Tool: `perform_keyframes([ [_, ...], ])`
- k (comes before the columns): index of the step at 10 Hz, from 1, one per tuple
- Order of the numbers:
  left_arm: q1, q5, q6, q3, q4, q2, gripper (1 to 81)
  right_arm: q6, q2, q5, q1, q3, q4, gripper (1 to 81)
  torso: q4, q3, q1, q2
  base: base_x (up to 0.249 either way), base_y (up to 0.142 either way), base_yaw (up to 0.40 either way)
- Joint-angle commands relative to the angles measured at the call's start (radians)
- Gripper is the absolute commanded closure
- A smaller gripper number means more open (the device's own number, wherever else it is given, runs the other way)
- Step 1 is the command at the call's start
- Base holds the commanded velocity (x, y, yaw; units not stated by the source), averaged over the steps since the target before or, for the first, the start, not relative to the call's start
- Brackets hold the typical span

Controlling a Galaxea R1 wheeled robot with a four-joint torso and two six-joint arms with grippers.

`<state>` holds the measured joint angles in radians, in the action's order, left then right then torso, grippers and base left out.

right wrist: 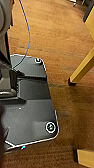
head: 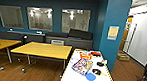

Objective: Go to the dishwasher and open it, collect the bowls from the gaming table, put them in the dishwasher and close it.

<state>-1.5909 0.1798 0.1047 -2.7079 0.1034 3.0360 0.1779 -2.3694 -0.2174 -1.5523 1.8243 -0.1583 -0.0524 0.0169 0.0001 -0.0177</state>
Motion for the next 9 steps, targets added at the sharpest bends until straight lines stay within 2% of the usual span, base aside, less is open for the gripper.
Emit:
perform_keyframes([
  [1,0.053,-0.042,-0.002,0.003,0.007,-0.003,1.0,0.045,0.287,-0.091,0.051,-0.281,0.033,1.0,0.000,0.000,0.000,0.000,0.000,0.000,0.000],
  [2,0.054,-0.043,-0.002,0.002,0.001,0.000,1.0,0.069,0.374,-0.103,0.066,-0.365,0.028,1.0,0.000,0.000,0.000,0.000,0.000,0.000,0.000],
  [4,0.054,-0.043,-0.002,0.000,-0.002,0.000,1.0,0.092,0.491,-0.117,0.106,-0.456,0.029,1.0,0.000,0.000,0.000,0.000,0.000,0.000,0.000],
  [5,0.054,-0.043,-0.002,0.000,-0.002,0.000,1.0,0.118,0.540,-0.117,0.134,-0.481,0.029,1.0,-0.036,0.000,0.000,0.000,0.000,0.000,0.000],
  [6,0.054,-0.043,-0.002,0.000,-0.002,0.002,1.0,0.144,0.574,-0.114,0.171,-0.496,0.029,1.0,-0.029,-0.028,0.000,0.000,0.000,0.000,0.000],
  [7,0.056,-0.043,-0.002,0.000,-0.002,0.002,1.0,0.158,0.606,-0.102,0.215,-0.517,0.034,1.0,-0.017,-0.035,0.000,0.000,0.000,0.000,0.000],
  [8,0.058,-0.045,-0.002,0.000,-0.002,0.003,1.0,0.179,0.641,-0.090,0.256,-0.545,0.031,1.0,-0.024,-0.047,0.000,0.000,0.000,0.000,0.000],
  [9,0.058,-0.046,-0.002,0.000,-0.002,0.005,1.0,0.192,0.667,-0.073,0.296,-0.562,0.031,1.0,-0.025,-0.060,0.000,0.000,0.000,0.000,0.000],
])
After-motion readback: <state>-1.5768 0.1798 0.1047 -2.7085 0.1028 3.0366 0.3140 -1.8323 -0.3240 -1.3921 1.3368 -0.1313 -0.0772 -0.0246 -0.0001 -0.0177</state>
